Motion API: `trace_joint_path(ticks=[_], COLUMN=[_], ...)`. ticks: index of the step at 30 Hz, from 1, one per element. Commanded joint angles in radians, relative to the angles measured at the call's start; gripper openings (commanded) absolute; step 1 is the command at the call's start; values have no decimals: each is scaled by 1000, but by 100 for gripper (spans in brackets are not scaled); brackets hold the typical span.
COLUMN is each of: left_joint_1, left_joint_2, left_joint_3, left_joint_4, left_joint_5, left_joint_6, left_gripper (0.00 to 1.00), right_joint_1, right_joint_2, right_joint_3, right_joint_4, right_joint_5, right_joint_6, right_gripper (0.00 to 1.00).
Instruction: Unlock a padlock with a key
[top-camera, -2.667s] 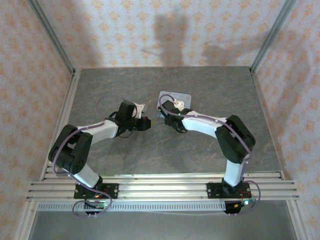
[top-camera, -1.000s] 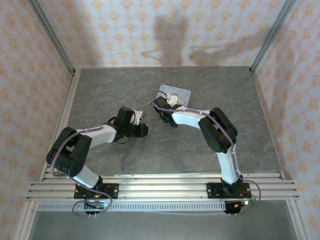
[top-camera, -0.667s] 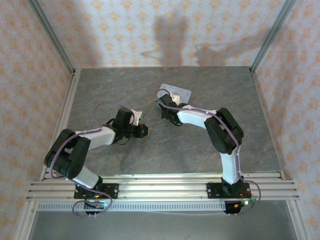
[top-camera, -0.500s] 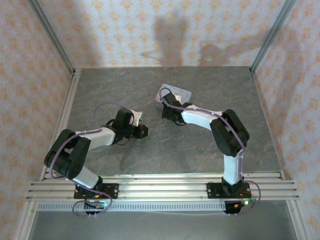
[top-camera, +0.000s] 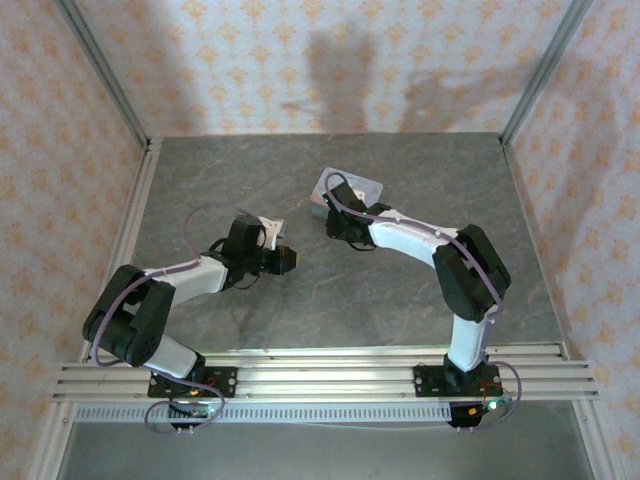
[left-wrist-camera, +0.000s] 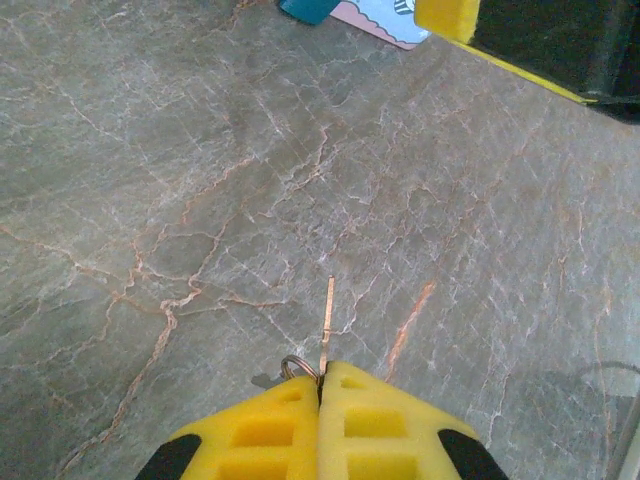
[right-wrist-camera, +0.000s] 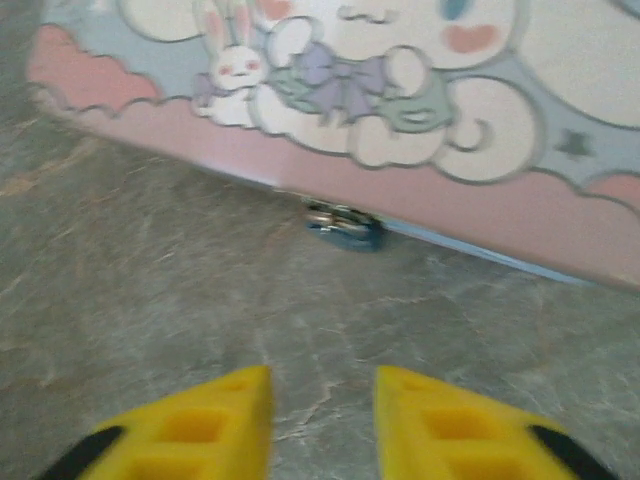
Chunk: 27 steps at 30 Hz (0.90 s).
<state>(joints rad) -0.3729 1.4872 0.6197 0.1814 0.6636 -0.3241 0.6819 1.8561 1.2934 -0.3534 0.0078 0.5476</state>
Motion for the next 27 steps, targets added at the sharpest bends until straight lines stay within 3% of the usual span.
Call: trace_joint_path(ticks=[1,6,13,20,27], left_joint_1=[5,5,5,5,5], left_joint_2=[-27,-37,-54,-49,-48], left_joint_3=[-2,-11,-14,-21,-31], left_joint_4=[-23,-40,-50,-28,-16], left_joint_5=[-46,-61,-65,-52,-44], left_joint_6=[-6,-2,13,8,8], left_gripper=[0,0,0,0,0], right_joint_1=[50,79,91,90,92], right_joint_2=[52,161,252,287,334], right_joint_3=[84,173,251,229,266], right_joint_4=[-96,-128,-171,-52,-47], right_joint_5=[197,320,450,472,469], right_joint_6=[64,107,143,126,123], right_gripper=[44,51,54,53,52])
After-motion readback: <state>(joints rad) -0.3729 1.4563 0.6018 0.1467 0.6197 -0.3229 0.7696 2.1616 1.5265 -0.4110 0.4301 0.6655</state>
